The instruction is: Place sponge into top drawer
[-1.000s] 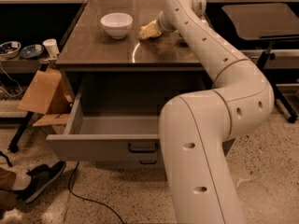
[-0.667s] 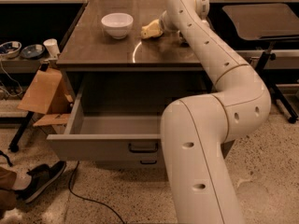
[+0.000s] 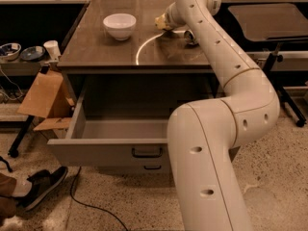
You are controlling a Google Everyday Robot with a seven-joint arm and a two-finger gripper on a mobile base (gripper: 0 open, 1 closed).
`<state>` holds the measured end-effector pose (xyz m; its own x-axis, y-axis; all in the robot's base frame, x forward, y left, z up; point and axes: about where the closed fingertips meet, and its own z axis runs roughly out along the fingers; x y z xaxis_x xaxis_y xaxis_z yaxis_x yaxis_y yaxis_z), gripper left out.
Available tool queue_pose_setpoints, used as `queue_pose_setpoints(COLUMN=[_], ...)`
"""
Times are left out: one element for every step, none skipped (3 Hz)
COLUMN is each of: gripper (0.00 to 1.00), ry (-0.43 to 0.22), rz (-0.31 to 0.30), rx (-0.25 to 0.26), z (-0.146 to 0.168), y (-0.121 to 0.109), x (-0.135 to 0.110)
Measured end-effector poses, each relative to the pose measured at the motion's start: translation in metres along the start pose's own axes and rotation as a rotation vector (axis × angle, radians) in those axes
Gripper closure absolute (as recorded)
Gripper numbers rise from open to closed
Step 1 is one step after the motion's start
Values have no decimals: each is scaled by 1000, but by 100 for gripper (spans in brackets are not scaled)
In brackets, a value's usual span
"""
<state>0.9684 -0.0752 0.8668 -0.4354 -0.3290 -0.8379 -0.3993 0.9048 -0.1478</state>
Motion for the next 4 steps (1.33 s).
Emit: queue_pose_setpoints(gripper=[100, 100, 100, 100], ry=[-65, -98, -128, -141], rz=[-13, -16, -41, -82], rx=[1, -14, -78, -140], z=[-34, -66, -136, -183], y=[-10, -18, -25, -20], x=[-31, -43, -32, -11])
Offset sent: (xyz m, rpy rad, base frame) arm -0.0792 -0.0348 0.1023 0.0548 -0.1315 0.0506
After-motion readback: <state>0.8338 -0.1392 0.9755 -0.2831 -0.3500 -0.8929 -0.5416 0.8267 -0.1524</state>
